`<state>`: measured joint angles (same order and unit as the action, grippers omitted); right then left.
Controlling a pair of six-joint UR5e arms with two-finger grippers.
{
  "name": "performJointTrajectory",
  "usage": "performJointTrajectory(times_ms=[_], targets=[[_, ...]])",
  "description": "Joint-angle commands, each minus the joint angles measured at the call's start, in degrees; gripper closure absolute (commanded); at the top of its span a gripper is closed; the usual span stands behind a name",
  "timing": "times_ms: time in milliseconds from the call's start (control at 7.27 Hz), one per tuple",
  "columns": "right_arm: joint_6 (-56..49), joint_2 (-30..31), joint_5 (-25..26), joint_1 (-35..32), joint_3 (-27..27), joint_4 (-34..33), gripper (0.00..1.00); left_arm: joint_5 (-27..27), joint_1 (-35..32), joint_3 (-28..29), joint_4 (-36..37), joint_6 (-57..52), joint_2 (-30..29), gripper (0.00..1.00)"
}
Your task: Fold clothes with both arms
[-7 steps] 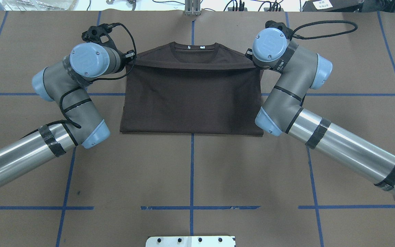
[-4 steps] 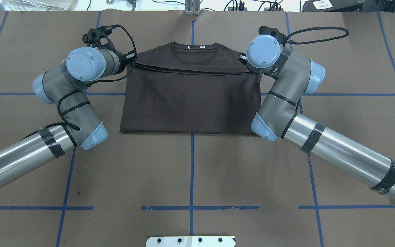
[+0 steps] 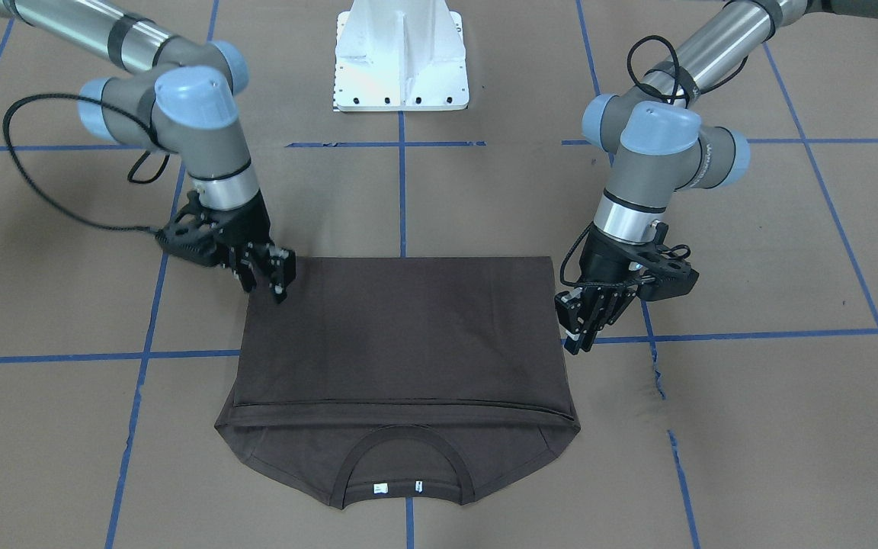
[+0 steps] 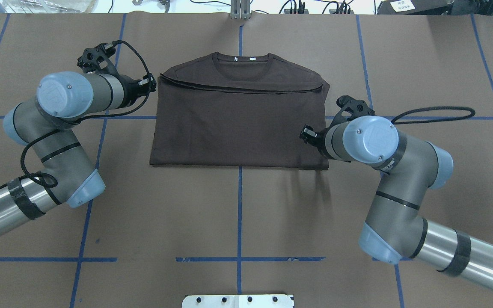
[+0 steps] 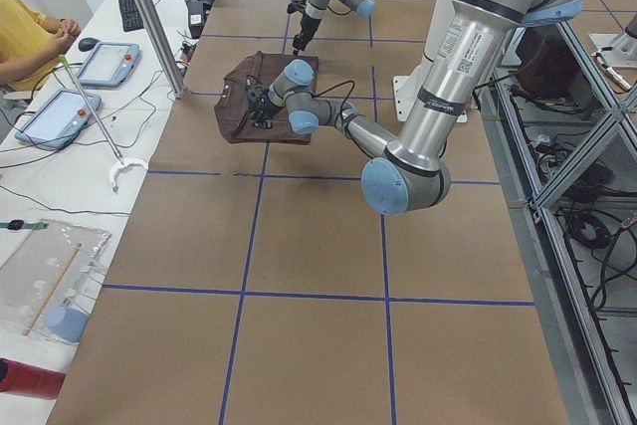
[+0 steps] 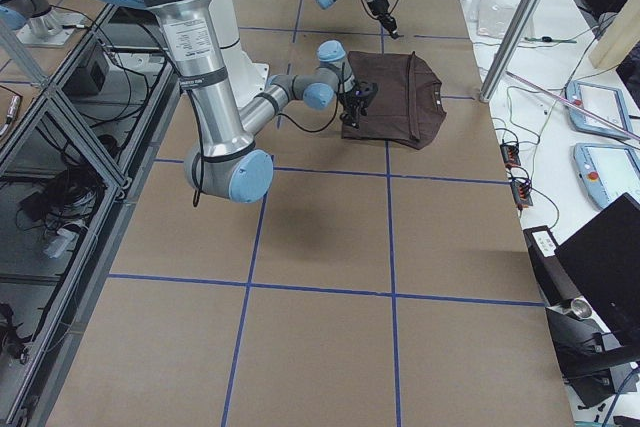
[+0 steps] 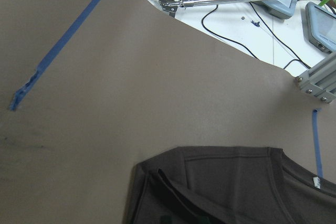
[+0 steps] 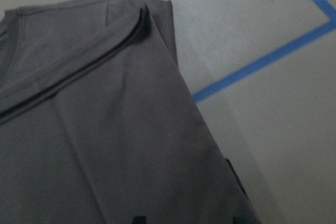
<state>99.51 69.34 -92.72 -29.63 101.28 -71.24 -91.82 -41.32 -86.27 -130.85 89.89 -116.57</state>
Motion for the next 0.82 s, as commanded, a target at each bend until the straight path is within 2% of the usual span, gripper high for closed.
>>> performJointTrajectory(times_ms=[0,275,687], targets=[[2.4,2.3,0.1,2.6,1.5,0.0,0.36,0.0,0.1,-0.4,0.3,0.7,0.3,0.68],[2.5,3.0,0.3,2.3,0.7,-0.1,0.38,0.2,0.2,-3.6,0.3,2.1,2.6,0.68],[2.7,3.0,0.9,1.0,-0.8,-0.1,0.39,0.1,0.3,-3.9,0.3,2.2,2.6,0.68]])
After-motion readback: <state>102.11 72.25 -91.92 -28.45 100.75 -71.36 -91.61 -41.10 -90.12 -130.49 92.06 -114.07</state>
